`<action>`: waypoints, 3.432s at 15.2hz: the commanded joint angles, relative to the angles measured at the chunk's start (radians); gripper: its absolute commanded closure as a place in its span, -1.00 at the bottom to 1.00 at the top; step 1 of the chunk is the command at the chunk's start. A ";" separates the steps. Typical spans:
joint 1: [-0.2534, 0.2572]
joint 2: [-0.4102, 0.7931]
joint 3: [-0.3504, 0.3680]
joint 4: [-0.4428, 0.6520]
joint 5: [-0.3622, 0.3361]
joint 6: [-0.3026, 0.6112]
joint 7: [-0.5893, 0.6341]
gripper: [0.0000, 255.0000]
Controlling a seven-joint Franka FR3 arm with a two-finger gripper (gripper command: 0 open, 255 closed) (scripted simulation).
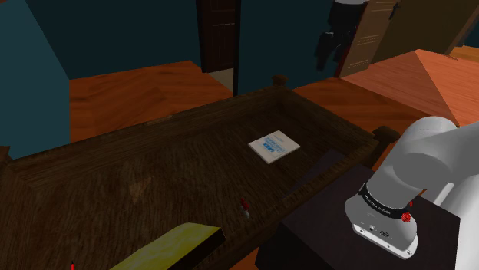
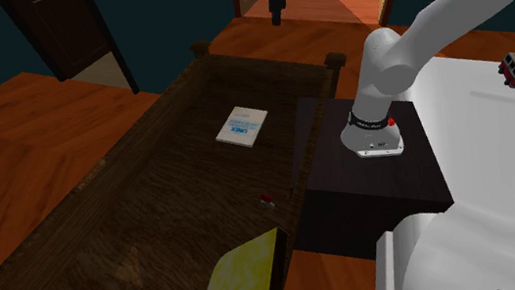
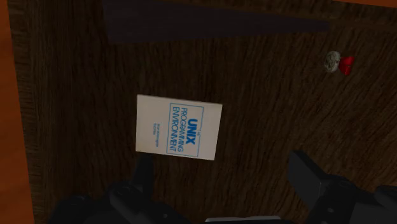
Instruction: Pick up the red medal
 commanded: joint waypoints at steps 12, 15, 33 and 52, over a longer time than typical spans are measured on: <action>0.052 0.017 0.148 -0.290 0.110 0.295 0.199 -1.00; 0.069 0.058 0.195 -0.345 0.141 0.388 0.254 -1.00; 0.049 0.678 0.525 -0.382 0.064 1.022 0.723 -1.00; 0.283 1.262 0.289 -0.128 -0.553 1.262 1.324 -1.00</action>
